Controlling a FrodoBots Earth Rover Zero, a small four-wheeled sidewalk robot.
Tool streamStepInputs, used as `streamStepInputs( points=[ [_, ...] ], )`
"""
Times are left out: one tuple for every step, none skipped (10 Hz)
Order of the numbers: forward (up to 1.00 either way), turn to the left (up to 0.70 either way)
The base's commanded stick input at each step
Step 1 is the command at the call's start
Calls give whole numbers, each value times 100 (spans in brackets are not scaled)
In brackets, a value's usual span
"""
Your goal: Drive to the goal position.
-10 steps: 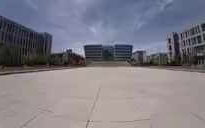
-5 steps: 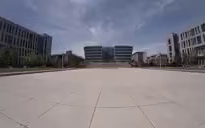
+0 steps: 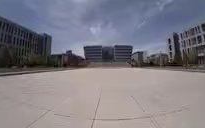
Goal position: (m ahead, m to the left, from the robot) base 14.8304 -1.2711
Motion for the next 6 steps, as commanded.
streamStepInputs(
  points=[
    [70,0],
    [70,0],
    [70,0],
    [70,0],
    [70,0],
    [70,0]
  ],
)
